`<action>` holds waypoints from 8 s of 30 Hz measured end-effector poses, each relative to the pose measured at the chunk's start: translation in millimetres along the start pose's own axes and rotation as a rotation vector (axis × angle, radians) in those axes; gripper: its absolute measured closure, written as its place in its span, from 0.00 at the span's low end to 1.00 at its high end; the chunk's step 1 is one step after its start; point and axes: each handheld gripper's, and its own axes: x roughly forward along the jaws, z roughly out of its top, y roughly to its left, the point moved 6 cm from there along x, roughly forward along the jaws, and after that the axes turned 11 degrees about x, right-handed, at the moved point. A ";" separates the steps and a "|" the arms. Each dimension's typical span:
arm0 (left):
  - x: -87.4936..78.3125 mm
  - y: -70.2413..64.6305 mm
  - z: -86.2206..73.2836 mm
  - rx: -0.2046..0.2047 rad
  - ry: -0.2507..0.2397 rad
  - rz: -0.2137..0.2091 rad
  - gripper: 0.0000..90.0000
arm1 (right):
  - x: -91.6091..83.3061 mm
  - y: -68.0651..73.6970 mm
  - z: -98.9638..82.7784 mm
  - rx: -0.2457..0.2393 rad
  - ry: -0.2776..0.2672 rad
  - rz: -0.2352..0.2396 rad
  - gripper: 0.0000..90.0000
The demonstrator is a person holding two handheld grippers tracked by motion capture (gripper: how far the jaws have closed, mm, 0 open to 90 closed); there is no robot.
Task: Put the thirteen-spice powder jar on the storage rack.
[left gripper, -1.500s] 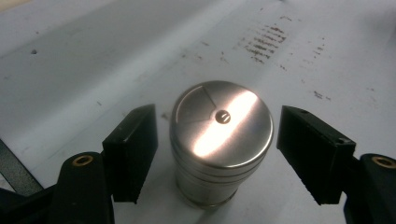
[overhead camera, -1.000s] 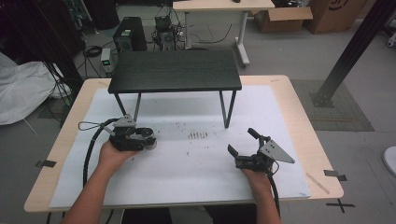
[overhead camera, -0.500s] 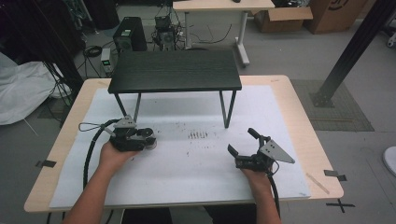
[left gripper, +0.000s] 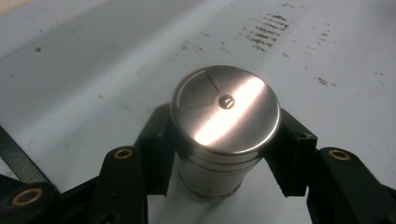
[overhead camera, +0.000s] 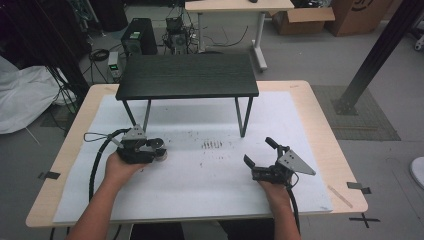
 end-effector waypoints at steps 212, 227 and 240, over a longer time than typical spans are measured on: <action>-116.7 78.8 196.4 -0.058 -0.231 0.124 0.26 | -1.7 -1.4 0.9 0.016 -0.018 -0.001 0.00; -131.4 63.8 186.3 -0.048 -0.352 0.185 0.11 | -1.9 -1.5 1.1 0.016 -0.020 0.001 0.00; -140.2 45.6 175.8 -0.015 -0.471 0.206 0.01 | -2.3 -1.6 1.2 0.019 -0.023 0.002 0.00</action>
